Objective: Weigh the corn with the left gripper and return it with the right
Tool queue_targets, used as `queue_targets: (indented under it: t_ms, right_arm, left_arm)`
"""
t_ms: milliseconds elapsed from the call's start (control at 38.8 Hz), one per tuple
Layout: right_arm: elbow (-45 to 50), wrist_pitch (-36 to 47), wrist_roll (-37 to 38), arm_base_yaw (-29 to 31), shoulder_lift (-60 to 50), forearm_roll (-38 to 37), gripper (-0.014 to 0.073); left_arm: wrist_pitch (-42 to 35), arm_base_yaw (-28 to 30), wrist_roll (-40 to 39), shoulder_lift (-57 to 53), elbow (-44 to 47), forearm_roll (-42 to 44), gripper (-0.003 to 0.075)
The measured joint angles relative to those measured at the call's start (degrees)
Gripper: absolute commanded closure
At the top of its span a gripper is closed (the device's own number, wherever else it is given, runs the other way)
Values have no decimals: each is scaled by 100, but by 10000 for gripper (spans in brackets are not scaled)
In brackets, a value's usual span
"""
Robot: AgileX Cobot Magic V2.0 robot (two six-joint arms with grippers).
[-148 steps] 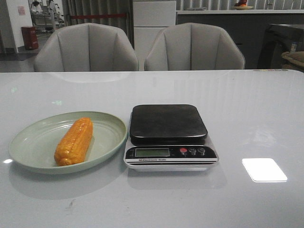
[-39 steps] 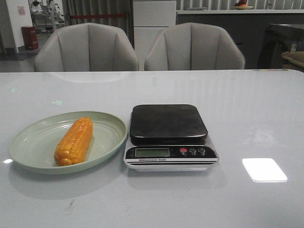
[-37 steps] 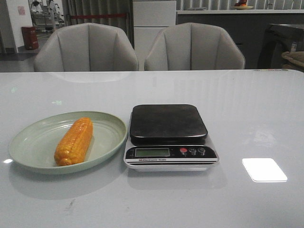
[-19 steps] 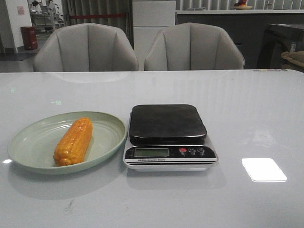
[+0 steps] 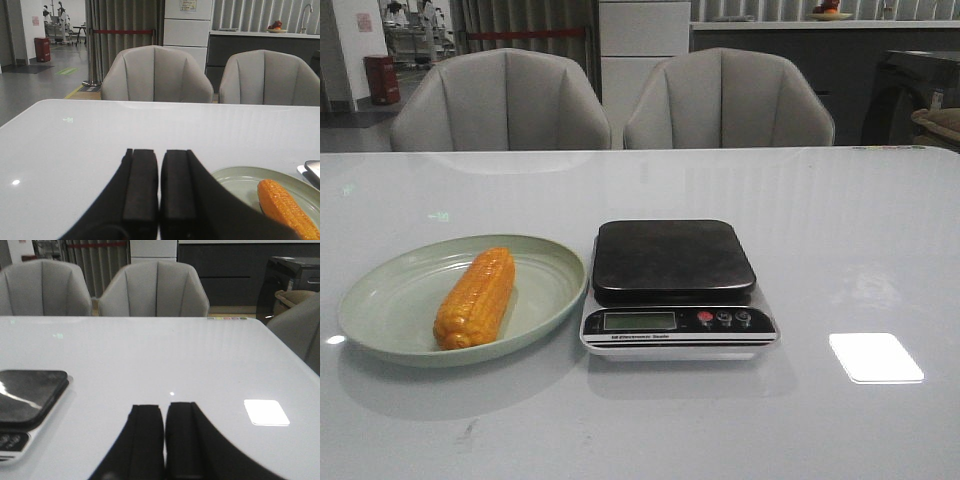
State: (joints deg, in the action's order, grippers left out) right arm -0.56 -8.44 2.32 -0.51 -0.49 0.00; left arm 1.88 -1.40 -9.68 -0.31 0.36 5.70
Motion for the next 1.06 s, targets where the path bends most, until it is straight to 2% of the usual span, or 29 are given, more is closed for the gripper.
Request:
queue_targets:
  t_ms: [464,1056]
  right_arm:
    - [221,540,-1,28,0,-216,407]
    - [221,583,-1,28,0,-146,407]
  left_arm:
    - [0,0,0,0,0,0,596]
    - [0,0,0,0,0,0,596]
